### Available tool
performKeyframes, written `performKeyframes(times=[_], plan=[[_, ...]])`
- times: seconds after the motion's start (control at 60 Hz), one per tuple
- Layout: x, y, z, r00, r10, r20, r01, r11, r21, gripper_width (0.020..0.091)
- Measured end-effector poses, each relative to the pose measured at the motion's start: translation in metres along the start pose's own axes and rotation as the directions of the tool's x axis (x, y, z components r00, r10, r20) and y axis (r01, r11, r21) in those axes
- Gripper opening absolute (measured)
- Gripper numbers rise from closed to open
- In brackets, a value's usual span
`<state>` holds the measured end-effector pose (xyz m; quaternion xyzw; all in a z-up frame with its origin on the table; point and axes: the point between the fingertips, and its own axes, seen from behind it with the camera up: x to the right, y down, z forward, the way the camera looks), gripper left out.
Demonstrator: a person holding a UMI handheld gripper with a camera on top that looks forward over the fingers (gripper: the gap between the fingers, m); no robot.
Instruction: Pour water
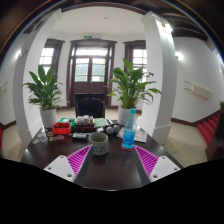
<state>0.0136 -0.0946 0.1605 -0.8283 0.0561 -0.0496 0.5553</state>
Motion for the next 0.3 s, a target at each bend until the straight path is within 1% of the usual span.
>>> performKeyframes(times=[0.167,0.25,0.3], plan=[[-0.022,-0.008,-0.02,0.997,-0.012,0.07,0.011,1.0,0.018,0.0797],[-0.033,-0.014,-0.025,0.994,0.002,0.108,-0.007,0.999,0.041,0.0797],[-0.036,-0.016,-0.029,0.993,0.005,0.115,-0.01,0.999,0.042,0.0801]])
